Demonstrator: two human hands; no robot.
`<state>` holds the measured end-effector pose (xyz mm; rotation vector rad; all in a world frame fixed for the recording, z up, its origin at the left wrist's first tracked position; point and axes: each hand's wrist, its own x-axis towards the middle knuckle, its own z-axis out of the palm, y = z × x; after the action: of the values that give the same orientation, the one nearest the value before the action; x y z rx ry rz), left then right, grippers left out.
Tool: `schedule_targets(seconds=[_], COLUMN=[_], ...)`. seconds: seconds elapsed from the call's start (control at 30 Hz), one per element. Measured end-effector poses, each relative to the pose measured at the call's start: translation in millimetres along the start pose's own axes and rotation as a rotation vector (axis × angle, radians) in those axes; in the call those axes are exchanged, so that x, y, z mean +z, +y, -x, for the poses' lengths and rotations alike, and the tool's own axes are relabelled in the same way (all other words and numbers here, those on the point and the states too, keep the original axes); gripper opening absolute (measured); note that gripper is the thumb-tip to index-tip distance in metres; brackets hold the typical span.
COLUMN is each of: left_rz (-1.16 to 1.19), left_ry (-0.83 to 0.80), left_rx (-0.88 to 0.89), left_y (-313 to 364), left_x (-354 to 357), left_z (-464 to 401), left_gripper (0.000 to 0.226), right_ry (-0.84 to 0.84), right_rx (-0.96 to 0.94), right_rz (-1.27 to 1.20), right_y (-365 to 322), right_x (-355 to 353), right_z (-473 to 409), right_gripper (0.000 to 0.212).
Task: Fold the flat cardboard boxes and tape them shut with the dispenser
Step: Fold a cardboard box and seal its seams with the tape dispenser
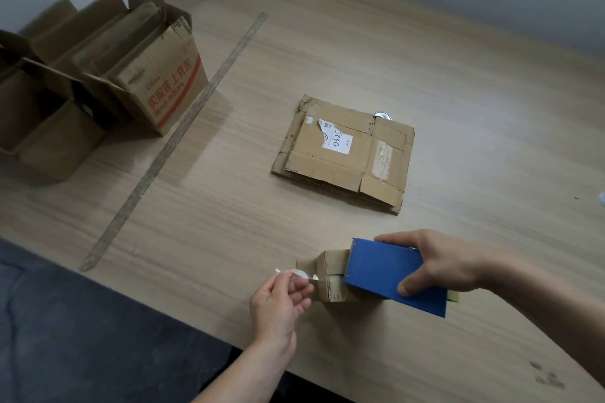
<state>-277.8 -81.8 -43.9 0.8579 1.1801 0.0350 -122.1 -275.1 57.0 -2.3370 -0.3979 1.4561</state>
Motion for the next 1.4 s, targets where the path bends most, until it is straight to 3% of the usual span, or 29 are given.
schedule_targets(seconds=[0.23, 0.6, 0.83, 1.03, 1.4], left_rz=[0.007, 0.123, 0.053, -0.001, -0.091], left_ry=[0.093, 0.121, 0.078, 0.182, 0.333], left_rx=[-0.016, -0.086, 0.114, 0.117, 0.035], left_y=[-22, -39, -27, -23, -51], left_x=[-2, 10, -2, 8, 27], left_z=[-2, -6, -4, -2, -13], left_gripper=[0.016, 0.017, 0.002, 0.022, 0.03], right_ry=[0.027, 0.039, 0.009, -0.002, 0.0], right_rx=[0.017, 0.009, -0.012, -0.015, -0.002], right_rz=[0.173, 0.147, 0.145, 0.162, 0.172], right_y=[-20, -19, -20, -21, -19], right_x=[4, 9, 3, 2, 5], right_z=[-4, -6, -6, -9, -14], right_gripper=[0.071, 0.061, 0.062, 0.066, 0.068])
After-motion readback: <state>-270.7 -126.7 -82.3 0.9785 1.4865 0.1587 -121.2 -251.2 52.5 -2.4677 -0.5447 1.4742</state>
